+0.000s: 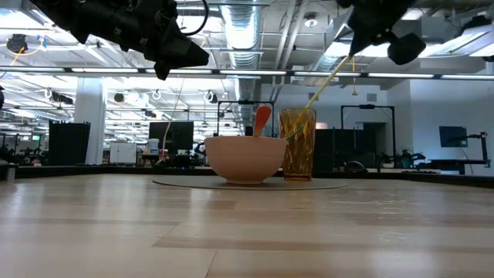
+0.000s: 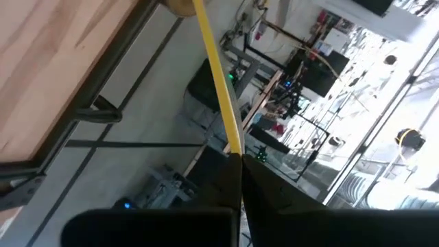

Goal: Pick & Place Utensil
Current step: Put the yellow straw into the brown cup on the gray table placemat, then return to Home Position

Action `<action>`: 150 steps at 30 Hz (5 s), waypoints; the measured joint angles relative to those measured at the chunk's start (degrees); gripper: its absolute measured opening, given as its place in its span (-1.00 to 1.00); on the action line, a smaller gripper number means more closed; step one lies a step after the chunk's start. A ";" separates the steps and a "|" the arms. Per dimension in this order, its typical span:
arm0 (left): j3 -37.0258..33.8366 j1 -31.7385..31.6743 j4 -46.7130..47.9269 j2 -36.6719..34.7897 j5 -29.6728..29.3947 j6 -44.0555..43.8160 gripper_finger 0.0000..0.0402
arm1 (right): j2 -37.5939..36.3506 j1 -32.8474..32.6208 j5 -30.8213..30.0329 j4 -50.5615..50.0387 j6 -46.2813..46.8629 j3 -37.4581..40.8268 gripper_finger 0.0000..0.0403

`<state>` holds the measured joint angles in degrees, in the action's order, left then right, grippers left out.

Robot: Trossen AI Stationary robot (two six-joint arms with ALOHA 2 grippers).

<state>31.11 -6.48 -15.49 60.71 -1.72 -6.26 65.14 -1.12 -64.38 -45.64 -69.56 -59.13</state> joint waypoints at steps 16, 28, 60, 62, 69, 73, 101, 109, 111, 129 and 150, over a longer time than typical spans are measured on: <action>0.00 0.00 -0.02 0.00 -0.01 0.00 -0.62 | 6.54 2.35 0.72 7.67 0.16 0.00 -0.58; 0.00 0.02 -1.06 -0.27 -0.01 -0.02 -0.62 | 9.54 1.76 10.50 30.10 4.85 -0.04 -0.56; -15.30 0.01 13.42 -60.15 -1.28 10.07 -0.62 | -53.28 -7.92 36.04 36.49 60.00 36.19 -0.97; -16.39 0.00 12.04 -60.59 -1.28 10.18 -0.62 | -58.42 -7.95 36.42 36.48 59.83 38.81 -0.98; -17.74 0.08 12.57 -57.56 -1.19 10.01 -0.62 | -64.68 -8.28 47.77 32.58 63.97 41.99 -0.99; -19.05 0.05 12.05 -59.04 -1.00 8.84 -0.62 | -64.44 -9.10 49.55 33.70 64.01 44.62 -1.00; -27.19 0.04 11.47 -60.70 0.03 7.38 -0.62 | -64.49 -15.37 55.47 47.92 72.22 58.73 -0.99; -27.19 0.04 11.32 -59.45 0.03 6.01 -0.62 | -64.45 -15.35 55.45 47.95 72.21 58.77 -0.99; -27.19 0.04 11.24 -59.04 0.03 6.01 -0.62 | -64.45 -15.35 55.45 47.96 72.22 58.77 -0.99; -27.17 0.04 11.13 -54.60 0.03 5.99 -0.62 | -64.45 -15.35 55.39 47.95 72.19 58.82 -0.99; -27.15 0.06 10.75 -51.10 0.03 5.97 -0.62 | -64.45 -15.35 55.36 47.94 72.17 58.86 -0.99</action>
<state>3.97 -6.42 -4.74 9.61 -1.69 -0.30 0.69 -16.47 -9.02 2.30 2.61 -0.27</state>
